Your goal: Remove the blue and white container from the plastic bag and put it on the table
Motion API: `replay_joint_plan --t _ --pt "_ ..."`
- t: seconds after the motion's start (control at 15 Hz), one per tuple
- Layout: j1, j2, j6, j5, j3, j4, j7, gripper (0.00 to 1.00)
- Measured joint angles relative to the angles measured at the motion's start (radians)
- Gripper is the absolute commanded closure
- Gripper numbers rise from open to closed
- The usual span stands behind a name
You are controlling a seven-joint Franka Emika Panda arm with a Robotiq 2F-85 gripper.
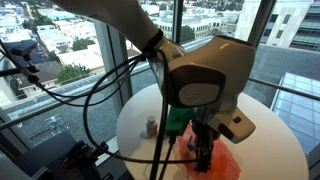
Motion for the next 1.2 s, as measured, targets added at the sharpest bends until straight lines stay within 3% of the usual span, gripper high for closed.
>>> replay_joint_plan --t 0.6,1.2 --pt "0.011 0.012 0.0 0.0 -0.015 -0.002 0.0 0.0" --pt "0.021 0.099 -0.002 0.0 -0.019 0.062 0.001 0.0"
